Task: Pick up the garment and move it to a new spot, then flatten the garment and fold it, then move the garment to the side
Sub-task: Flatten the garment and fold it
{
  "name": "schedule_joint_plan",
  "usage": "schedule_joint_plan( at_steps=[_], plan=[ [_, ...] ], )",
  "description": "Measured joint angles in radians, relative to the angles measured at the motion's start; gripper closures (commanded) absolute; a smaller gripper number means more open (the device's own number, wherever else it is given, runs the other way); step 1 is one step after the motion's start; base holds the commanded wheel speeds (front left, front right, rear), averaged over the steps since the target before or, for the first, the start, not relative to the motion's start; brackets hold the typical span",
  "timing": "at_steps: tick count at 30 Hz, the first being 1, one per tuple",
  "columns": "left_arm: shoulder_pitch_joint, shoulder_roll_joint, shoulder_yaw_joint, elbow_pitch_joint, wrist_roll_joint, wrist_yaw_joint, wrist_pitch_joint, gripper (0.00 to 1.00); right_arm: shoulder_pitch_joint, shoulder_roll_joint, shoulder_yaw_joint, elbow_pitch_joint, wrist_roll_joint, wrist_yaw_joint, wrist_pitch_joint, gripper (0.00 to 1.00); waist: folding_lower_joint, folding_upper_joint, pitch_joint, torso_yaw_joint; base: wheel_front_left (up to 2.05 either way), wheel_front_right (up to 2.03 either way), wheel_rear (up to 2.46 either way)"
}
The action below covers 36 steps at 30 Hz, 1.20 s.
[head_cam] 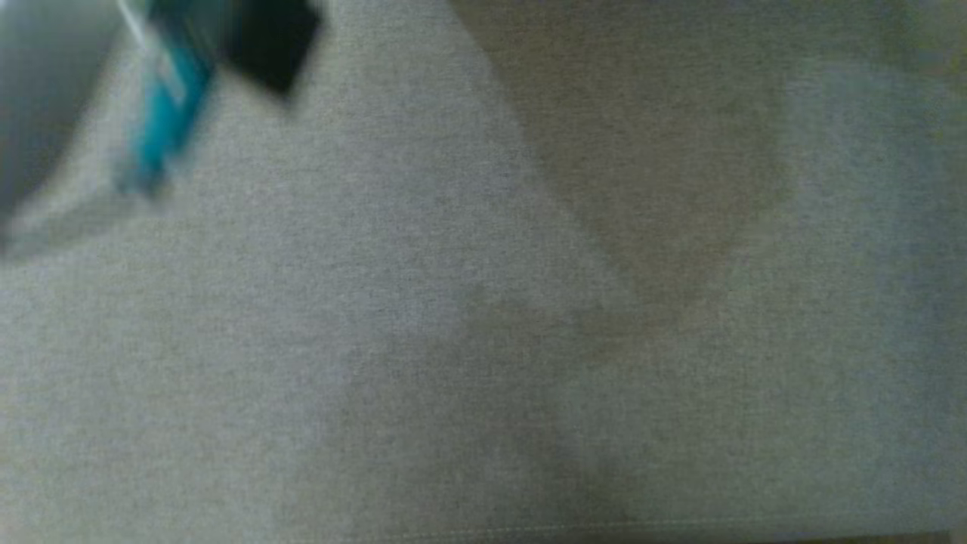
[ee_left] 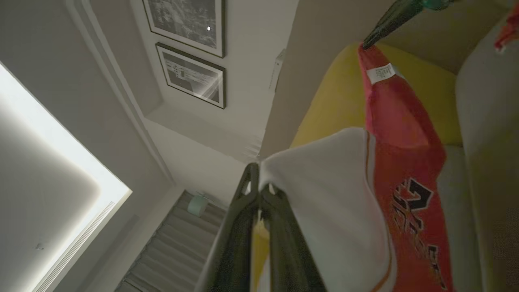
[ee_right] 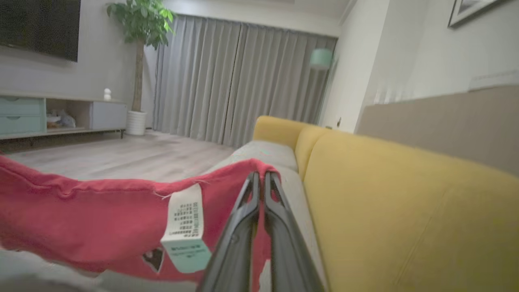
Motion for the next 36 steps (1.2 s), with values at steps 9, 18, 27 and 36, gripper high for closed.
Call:
schedule_joint_plan(
  at_steps=[9,18,27,36],
  plan=[
    [0.488,0.228,-0.232,-0.233,0.026,0.215,0.0,1.0,0.5,-0.016,0.01,-0.025,0.101,0.0,0.001,1.0,-0.0005,0.0001,-0.077,0.012,0.0,0.0,0.0],
    [0.859,0.327,-0.339,-0.339,-0.098,0.403,0.001,1.0,0.983,0.0,-0.118,-0.223,0.098,0.0,0.001,1.0,-0.0007,0.0002,-0.216,0.001,0.0,0.0,0.0],
    [0.977,0.361,-0.363,-0.401,-0.118,0.443,0.001,1.0,1.289,0.037,-0.205,-0.372,0.077,0.0,0.001,1.0,-0.0007,0.0002,-0.287,-0.009,0.0,0.0,0.0],
    [0.795,0.319,-0.303,-0.34,-0.108,0.352,0.001,1.0,1.123,0.038,-0.17,-0.328,0.088,0.0,0.008,1.0,-0.0002,0.0001,-0.219,-0.016,0.0,0.0,0.0]
  ],
)
